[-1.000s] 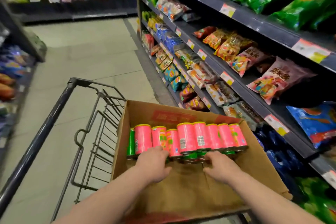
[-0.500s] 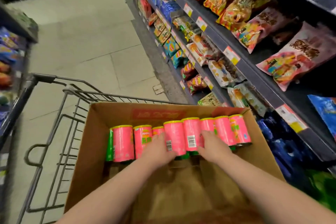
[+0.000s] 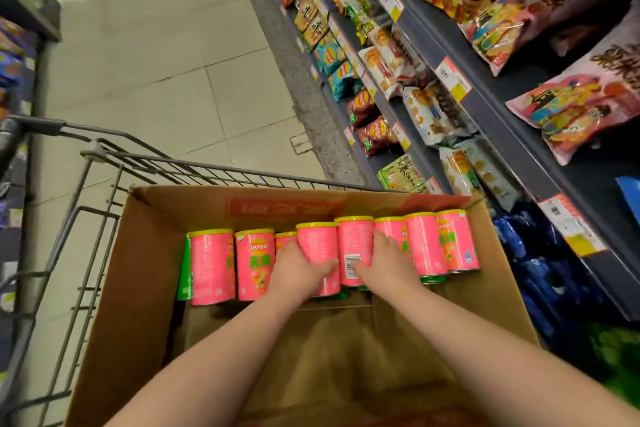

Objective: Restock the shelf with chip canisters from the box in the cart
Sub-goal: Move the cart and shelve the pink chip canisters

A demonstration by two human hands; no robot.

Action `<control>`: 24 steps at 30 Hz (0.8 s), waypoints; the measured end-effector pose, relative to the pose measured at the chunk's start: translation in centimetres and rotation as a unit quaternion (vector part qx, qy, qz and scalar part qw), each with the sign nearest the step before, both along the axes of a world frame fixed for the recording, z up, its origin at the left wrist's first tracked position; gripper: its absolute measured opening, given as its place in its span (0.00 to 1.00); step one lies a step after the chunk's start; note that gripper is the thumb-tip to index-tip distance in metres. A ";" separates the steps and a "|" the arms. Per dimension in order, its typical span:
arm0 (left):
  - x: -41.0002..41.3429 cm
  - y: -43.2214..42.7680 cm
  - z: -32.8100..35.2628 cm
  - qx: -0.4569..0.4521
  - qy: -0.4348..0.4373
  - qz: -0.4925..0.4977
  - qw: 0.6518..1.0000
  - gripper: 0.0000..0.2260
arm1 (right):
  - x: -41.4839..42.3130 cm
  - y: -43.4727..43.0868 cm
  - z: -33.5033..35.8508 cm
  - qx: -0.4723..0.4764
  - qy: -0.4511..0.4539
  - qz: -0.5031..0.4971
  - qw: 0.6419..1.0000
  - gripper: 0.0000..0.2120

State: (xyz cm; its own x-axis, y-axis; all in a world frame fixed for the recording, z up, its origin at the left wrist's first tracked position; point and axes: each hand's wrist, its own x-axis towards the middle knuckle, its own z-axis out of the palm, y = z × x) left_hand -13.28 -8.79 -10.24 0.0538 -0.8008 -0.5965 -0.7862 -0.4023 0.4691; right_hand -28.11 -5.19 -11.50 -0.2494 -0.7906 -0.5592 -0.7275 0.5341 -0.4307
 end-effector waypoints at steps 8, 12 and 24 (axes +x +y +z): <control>3.7 0.8 1.5 -0.023 0.098 0.093 0.991 0.22 | 1.1 0.2 -0.3 -0.053 -0.011 -0.044 0.998 0.37; 4.3 1.4 2.3 -0.029 0.132 0.104 0.985 0.20 | 1.7 -0.1 -0.1 -0.050 -0.004 -0.053 0.997 0.45; 7.0 3.2 4.3 -0.016 0.161 0.109 0.981 0.33 | 3.6 1.2 1.9 -0.066 -0.050 -0.088 0.993 0.37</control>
State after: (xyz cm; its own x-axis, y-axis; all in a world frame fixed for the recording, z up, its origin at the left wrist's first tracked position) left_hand -6.25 -5.57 -5.94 0.0383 -0.8093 -0.5862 -0.4916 -0.5260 0.6940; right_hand -24.51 -4.02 -9.56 -0.3380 -0.8076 -0.4833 -0.5778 0.5834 -0.5708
